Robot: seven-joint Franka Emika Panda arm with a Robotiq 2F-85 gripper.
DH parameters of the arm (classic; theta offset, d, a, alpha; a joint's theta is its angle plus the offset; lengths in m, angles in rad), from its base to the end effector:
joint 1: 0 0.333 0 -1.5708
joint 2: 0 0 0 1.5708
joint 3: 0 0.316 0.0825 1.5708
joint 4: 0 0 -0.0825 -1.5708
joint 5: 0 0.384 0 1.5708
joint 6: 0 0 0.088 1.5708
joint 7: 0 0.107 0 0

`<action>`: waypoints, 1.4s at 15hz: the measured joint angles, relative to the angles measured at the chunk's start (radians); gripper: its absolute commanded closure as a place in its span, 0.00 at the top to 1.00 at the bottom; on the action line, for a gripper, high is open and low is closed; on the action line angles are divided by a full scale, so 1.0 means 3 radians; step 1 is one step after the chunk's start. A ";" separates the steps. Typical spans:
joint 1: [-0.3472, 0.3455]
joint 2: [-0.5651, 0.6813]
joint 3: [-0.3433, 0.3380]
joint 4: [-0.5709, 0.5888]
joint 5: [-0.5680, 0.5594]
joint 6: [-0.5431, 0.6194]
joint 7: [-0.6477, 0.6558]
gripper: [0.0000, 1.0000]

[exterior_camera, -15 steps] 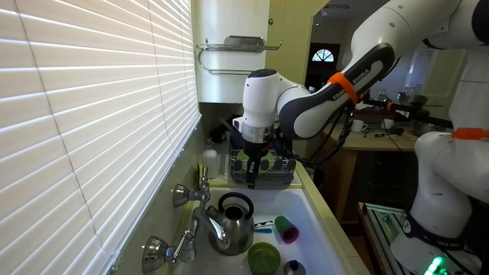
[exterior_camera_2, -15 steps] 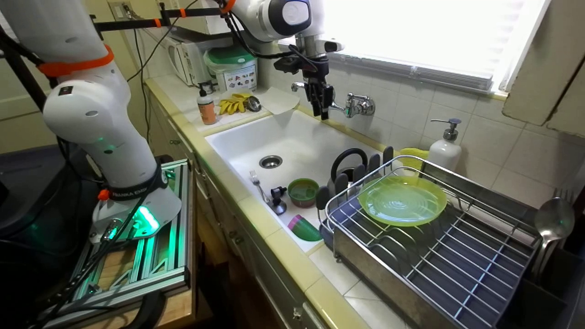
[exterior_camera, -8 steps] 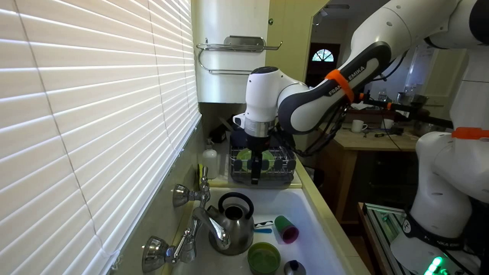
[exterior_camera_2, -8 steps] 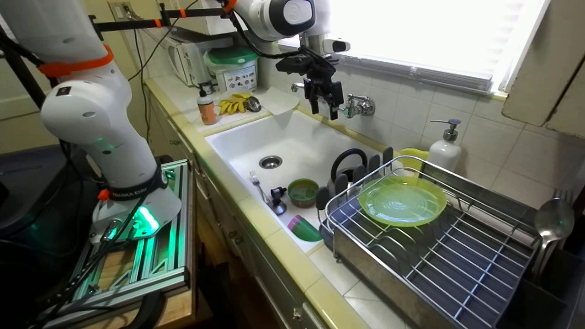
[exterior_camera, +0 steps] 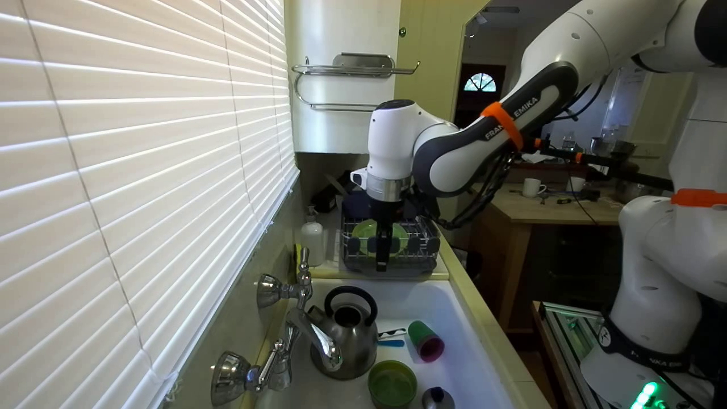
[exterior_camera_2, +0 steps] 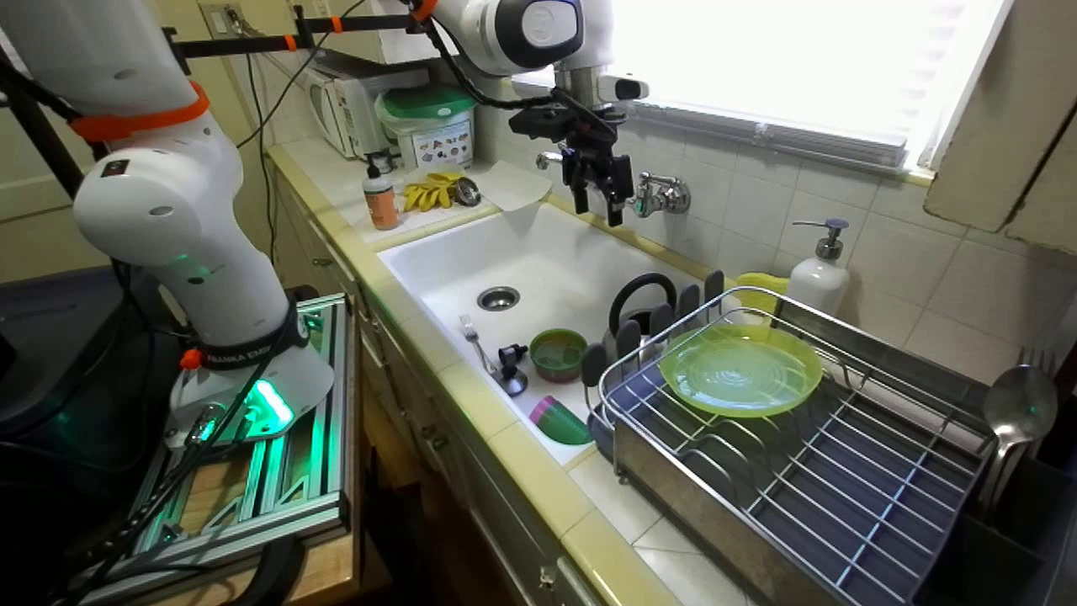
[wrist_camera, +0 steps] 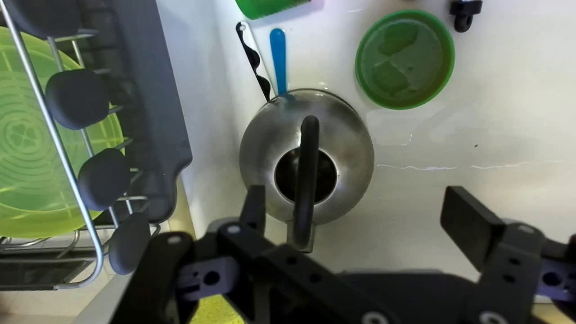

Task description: Push the faucet nozzle to the left and move the kettle to the left of the sink as well

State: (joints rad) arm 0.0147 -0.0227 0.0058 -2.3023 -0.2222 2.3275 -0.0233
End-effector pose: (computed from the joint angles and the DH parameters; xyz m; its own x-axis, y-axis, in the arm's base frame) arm 0.5138 0.0067 0.3611 0.9805 0.1941 0.0311 0.1863 -0.9680 0.1682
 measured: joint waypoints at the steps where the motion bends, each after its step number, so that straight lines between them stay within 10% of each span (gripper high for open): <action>1: -0.0002 0.0019 -0.0001 0.0006 0.0001 0.0011 0.0000 1.00; 5: -0.0025 0.0223 -0.0027 0.0057 0.0001 0.0237 -0.0012 1.00; 8: -0.0043 0.0409 -0.0048 0.0104 0.0002 0.0466 -0.0015 0.79; 17: -0.0075 0.0837 -0.0111 0.0191 0.0006 0.0882 -0.0015 0.83; 21: -0.0104 0.0979 -0.0113 0.0197 0.0036 0.1155 -0.0023 0.55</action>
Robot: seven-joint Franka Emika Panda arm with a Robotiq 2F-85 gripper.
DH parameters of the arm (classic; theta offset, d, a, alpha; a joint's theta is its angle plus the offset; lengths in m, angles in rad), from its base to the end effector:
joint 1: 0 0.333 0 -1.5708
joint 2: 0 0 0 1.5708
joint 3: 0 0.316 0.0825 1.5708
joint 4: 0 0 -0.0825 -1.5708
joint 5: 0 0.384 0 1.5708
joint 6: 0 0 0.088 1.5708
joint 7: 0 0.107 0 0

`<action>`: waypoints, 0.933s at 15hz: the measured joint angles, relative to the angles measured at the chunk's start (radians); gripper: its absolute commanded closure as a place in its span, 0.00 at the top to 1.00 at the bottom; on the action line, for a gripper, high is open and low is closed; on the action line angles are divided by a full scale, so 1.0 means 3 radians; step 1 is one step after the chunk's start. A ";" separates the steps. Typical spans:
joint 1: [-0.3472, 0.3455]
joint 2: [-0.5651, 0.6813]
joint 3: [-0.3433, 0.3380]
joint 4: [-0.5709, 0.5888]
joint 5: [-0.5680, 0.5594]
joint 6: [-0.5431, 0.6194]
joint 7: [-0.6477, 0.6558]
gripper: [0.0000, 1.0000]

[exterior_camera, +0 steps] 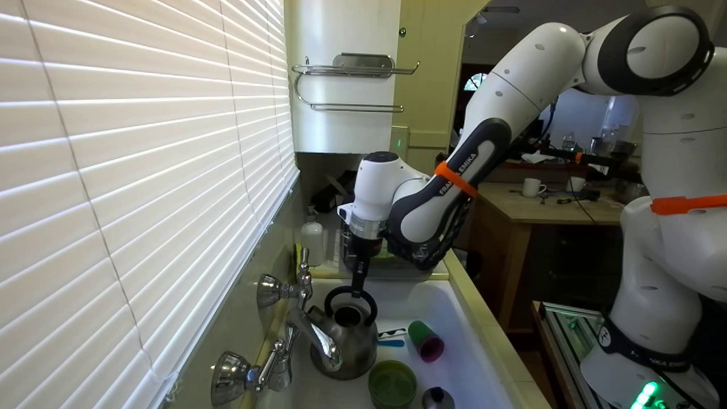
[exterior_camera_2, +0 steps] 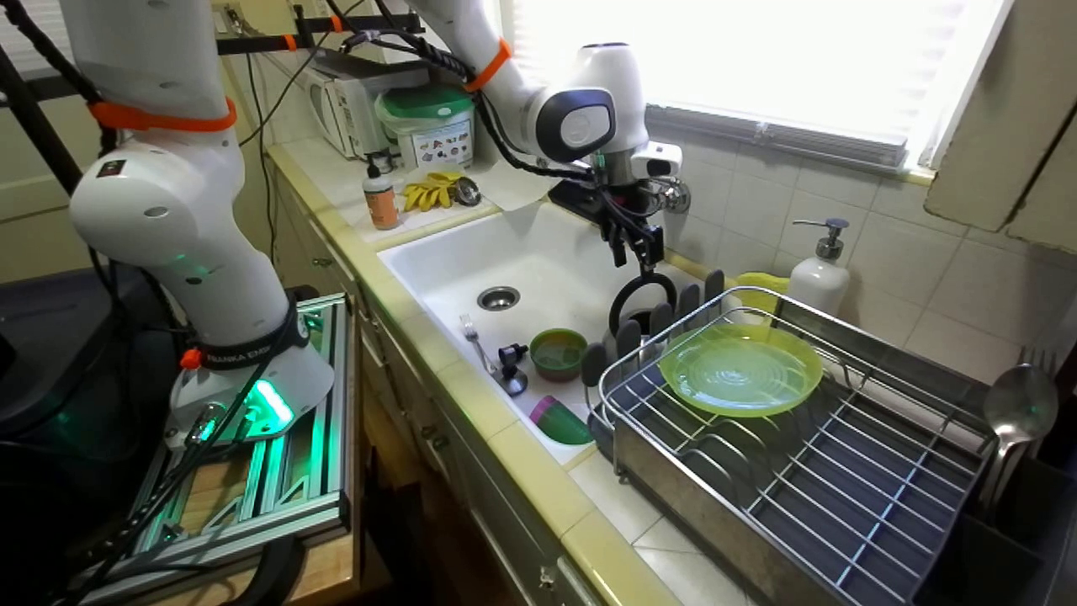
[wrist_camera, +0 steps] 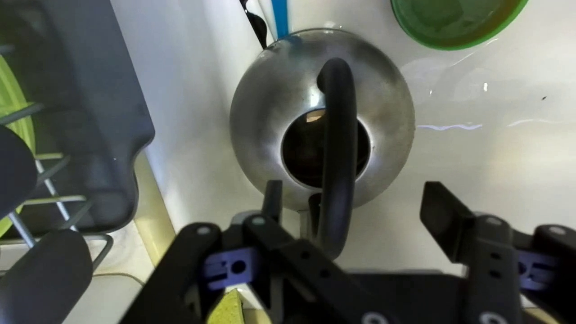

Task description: Push the faucet nozzle to the left and move the kettle to the left of the sink as well

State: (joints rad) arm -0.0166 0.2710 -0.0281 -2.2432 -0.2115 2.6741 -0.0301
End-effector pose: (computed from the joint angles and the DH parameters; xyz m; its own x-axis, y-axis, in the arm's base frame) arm 0.5594 -0.0186 0.2609 0.9742 0.1754 0.1422 0.1565 -0.9784 0.1349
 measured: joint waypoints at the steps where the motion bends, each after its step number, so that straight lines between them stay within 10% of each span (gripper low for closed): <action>1: -0.0005 0.0032 -0.0001 0.0002 0.0009 0.0075 -0.0006 0.50; 8: -0.0016 0.0187 -0.0001 0.0041 0.0068 0.0259 -0.0098 0.36; 14: -0.0018 0.0238 -0.0018 0.0060 0.0068 0.0329 -0.0121 0.02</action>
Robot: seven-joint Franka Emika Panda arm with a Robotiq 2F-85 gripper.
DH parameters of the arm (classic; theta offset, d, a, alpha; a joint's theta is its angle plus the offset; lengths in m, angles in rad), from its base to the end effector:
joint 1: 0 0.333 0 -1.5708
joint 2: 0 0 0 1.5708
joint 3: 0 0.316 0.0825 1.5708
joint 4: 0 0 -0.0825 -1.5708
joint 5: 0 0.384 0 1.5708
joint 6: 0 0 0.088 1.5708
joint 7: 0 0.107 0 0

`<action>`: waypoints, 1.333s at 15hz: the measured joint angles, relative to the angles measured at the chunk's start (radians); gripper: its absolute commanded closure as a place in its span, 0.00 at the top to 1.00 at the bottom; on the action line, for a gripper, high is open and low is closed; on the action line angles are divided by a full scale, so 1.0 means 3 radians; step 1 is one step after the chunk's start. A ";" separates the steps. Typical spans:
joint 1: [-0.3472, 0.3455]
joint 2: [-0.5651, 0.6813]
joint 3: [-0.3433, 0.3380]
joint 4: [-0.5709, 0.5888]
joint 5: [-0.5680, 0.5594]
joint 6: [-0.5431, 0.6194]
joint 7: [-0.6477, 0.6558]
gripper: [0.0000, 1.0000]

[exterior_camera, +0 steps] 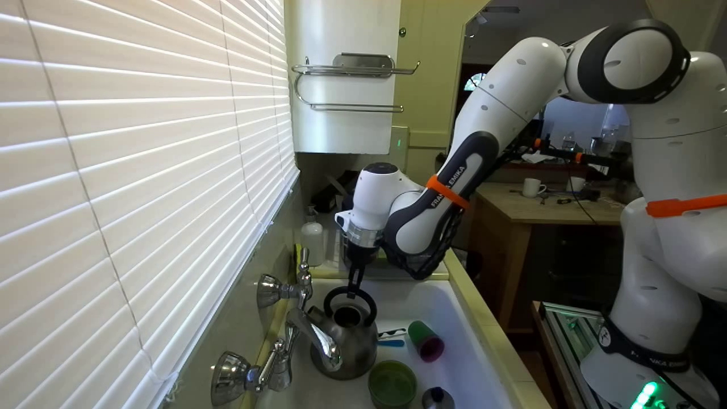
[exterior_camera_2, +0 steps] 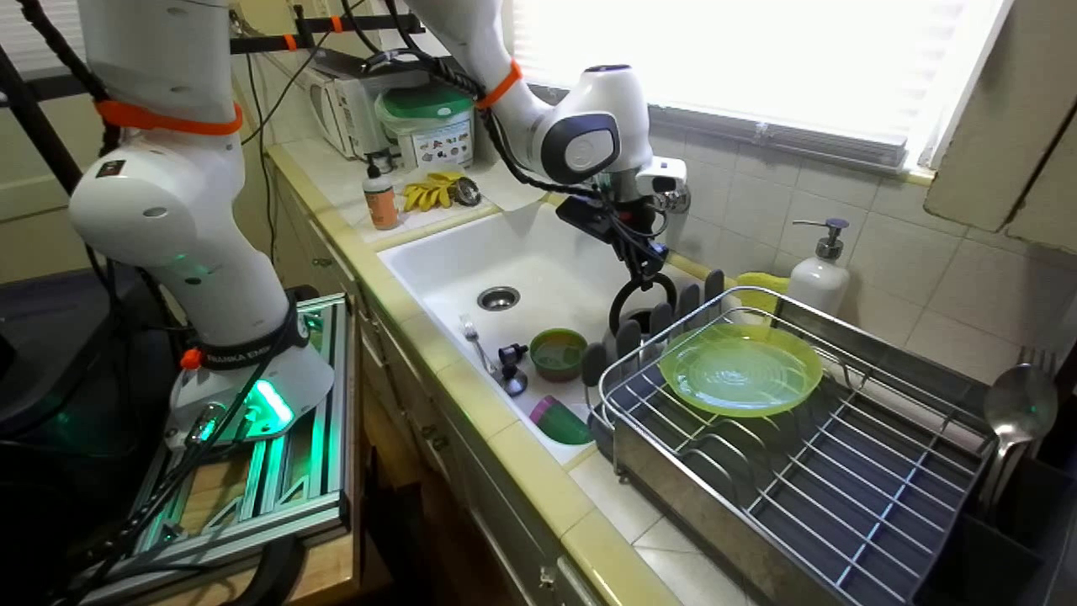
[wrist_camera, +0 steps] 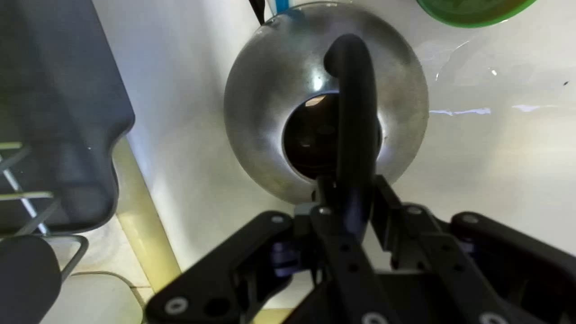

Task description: Push the faucet nozzle to the left and move the kettle to the left of the sink as well

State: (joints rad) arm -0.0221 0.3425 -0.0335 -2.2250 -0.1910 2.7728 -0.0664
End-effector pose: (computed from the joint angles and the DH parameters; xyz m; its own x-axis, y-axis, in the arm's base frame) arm 0.5685 -0.0233 0.2381 0.9637 0.1925 0.1848 0.1709 -0.9771 0.1267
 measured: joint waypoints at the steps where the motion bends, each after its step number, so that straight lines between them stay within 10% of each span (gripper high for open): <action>1: -0.0003 0.0005 -0.0004 0.0001 0.0001 0.0021 -0.0006 0.05; 20: 0.0002 -0.0148 0.0033 -0.0016 0.0061 0.0005 -0.0261 0.05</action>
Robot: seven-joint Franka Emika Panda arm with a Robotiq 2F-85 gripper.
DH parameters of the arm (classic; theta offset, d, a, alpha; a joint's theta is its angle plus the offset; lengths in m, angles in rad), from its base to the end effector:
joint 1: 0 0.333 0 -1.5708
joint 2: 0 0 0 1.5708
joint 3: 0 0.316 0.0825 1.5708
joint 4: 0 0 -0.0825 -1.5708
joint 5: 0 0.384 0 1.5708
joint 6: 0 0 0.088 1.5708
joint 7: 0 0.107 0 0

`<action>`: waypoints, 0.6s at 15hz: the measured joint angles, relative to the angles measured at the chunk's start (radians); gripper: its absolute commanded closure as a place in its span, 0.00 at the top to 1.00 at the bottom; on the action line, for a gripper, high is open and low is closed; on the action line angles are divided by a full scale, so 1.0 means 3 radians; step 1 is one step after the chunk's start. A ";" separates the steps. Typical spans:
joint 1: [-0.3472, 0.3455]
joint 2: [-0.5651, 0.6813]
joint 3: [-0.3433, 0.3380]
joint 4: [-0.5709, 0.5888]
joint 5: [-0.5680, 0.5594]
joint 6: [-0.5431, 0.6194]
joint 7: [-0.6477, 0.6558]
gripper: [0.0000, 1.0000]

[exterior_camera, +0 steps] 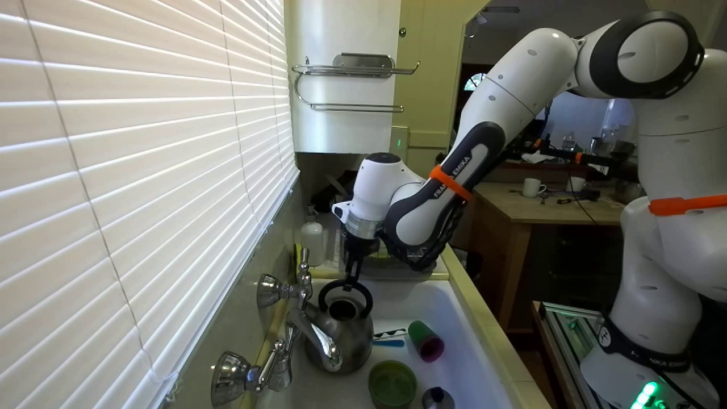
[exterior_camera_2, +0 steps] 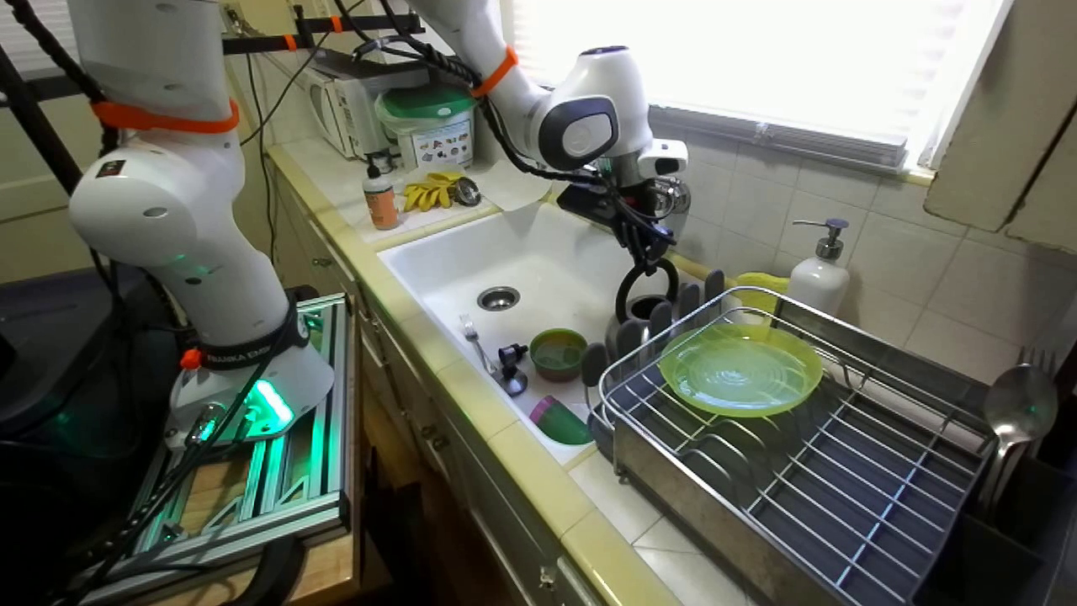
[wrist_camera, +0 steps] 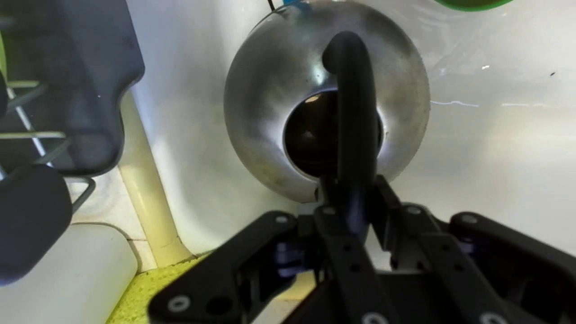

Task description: Push the faucet nozzle to the left and move the kettle to the left of the sink as well

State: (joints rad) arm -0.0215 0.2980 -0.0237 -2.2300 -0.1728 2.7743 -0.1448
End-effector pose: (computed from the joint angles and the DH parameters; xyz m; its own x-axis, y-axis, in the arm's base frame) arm 0.5709 -0.0182 0.2617 0.9406 0.2612 0.2170 0.2352 -0.9620 0.1386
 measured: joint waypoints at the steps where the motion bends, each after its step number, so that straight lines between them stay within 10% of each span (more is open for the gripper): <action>1: 0.0000 -0.0030 0.0008 -0.0005 0.0000 -0.0044 -0.0016 0.05; 9: 0.0033 -0.0452 0.0048 -0.0103 -0.0053 -0.0553 -0.0103 0.05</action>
State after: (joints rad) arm -0.0115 0.1625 -0.0094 -2.2608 -0.1887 2.6083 -0.1756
